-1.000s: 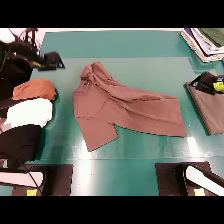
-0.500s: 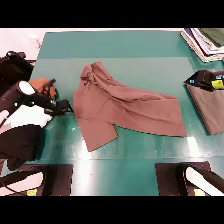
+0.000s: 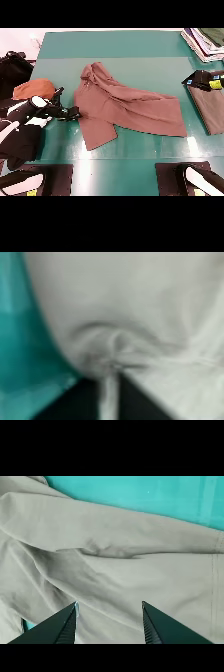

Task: Fold the shirts.

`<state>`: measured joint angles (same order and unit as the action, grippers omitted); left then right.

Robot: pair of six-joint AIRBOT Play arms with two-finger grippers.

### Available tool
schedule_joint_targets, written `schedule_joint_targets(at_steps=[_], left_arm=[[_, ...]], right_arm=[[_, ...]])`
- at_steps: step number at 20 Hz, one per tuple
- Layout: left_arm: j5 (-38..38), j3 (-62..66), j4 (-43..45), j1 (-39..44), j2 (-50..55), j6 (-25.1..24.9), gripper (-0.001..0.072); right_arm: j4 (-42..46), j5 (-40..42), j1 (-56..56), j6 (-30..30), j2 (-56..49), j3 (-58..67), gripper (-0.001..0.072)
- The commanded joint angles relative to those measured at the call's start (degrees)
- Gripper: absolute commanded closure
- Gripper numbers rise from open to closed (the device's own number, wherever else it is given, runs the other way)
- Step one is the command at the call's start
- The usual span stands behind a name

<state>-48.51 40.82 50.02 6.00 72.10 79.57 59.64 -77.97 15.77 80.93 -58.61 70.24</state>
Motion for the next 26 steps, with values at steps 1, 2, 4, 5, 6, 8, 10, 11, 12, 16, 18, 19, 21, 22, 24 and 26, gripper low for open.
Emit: schedule_joint_targets(at_steps=[1,2,4,5,6,8,10,11,12,16,18,19,21,22,24,26], left_arm=[[2.14,0.90,-1.92,1.38,-0.44,0.98,0.0685],[0.44,2.25,-0.98,1.38,-0.96,0.98,0.0686],[-2.58,4.74,3.28,1.38,-3.78,1.27,0.0687],[-3.61,5.20,5.95,1.38,-5.79,2.14,0.0687],[-4.92,5.18,7.74,1.40,-7.65,3.04,0.0687],[-7.61,5.18,9.99,1.40,-10.47,2.89,0.0686],[-8.07,5.20,10.19,1.40,-11.47,2.86,0.0685],[-8.11,5.18,10.29,1.40,-11.52,2.86,0.0685],[-7.96,5.18,10.27,1.40,-11.52,2.86,0.0685],[-7.61,5.18,10.25,1.40,-11.52,2.89,0.0685],[-7.48,5.18,10.16,1.40,-11.52,2.91,0.0685],[-7.50,5.18,10.19,1.40,-11.52,2.91,0.0685],[-7.56,5.20,10.14,1.40,-11.52,2.91,0.0685],[-7.69,5.44,10.01,1.40,-11.54,2.91,0.0685],[-7.78,7.41,10.25,1.40,-13.42,2.95,0.0686],[-8.81,12.33,11.06,1.40,-17.31,3.17,0.0686]], right_arm=[[0.59,-2.34,2.19,-0.04,0.04,0.02,0.0264],[1.86,-3.98,3.96,-0.28,0.04,0.00,0.0264],[8.22,-8.15,8.31,-0.44,0.50,-1.64,0.0264],[11.10,-8.20,10.88,-0.35,1.53,-4.63,0.0264],[13.11,-7.96,13.92,-0.37,2.71,-9.07,0.0263],[14.97,-6.71,20.09,-0.42,4.02,-19.28,0.0240],[14.88,-5.20,25.40,-0.42,2.84,-28.50,0.0149],[14.84,-4.59,27.02,-0.42,1.68,-31.91,0.0149],[14.43,-4.13,28.09,-0.48,0.35,-34.88,0.0151],[3.17,2.21,28.22,-3.06,-3.76,-41.00,0.0160],[-0.39,4.63,25.24,-3.26,-5.49,-41.48,0.0212],[-0.79,5.66,23.06,-3.21,-6.29,-41.46,0.0213],[-1.38,8.07,18.32,-3.23,-7.50,-40.63,0.0379],[-1.18,8.68,15.56,-3.23,-7.52,-39.47,0.0526],[-1.05,8.96,10.82,-3.26,-5.44,-35.80,0.0694],[-1.16,8.09,7.30,-3.23,-1.20,-29.79,0.0694]])
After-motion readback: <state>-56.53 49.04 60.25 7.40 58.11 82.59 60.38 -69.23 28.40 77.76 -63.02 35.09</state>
